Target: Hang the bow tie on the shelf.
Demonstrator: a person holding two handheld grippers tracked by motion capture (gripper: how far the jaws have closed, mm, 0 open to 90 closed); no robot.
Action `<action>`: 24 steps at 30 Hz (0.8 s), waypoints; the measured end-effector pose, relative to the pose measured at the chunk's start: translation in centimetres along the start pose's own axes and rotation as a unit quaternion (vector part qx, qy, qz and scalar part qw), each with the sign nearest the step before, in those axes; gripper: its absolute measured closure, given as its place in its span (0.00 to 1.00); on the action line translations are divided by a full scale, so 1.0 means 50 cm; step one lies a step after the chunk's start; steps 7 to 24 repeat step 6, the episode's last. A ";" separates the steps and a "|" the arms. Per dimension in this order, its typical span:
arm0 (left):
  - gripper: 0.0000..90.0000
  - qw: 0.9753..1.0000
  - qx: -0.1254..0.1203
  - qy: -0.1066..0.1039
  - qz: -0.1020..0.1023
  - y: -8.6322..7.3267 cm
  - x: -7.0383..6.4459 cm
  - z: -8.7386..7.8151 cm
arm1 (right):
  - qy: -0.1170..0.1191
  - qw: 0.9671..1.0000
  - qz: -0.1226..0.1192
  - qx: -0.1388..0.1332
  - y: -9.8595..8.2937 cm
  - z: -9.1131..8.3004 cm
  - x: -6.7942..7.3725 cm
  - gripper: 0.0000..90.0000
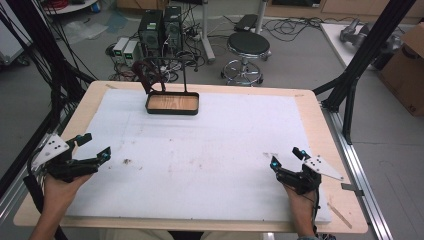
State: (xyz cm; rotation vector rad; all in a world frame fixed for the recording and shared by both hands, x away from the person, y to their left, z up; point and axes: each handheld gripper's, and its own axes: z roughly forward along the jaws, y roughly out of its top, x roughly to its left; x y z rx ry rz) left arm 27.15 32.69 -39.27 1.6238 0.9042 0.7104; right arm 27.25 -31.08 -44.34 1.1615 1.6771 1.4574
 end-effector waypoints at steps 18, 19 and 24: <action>0.17 1.000 -0.002 0.001 -0.004 -0.004 0.001 0.000 | 0.000 1.000 -0.001 -0.002 0.000 0.001 -0.001 0.12; 0.17 1.000 -0.002 0.001 -0.004 -0.004 0.001 0.000 | 0.000 1.000 -0.001 -0.002 0.000 0.001 -0.001 0.12; 0.17 1.000 -0.002 0.001 -0.004 -0.004 0.001 0.000 | 0.000 1.000 -0.001 -0.002 0.000 0.001 -0.001 0.12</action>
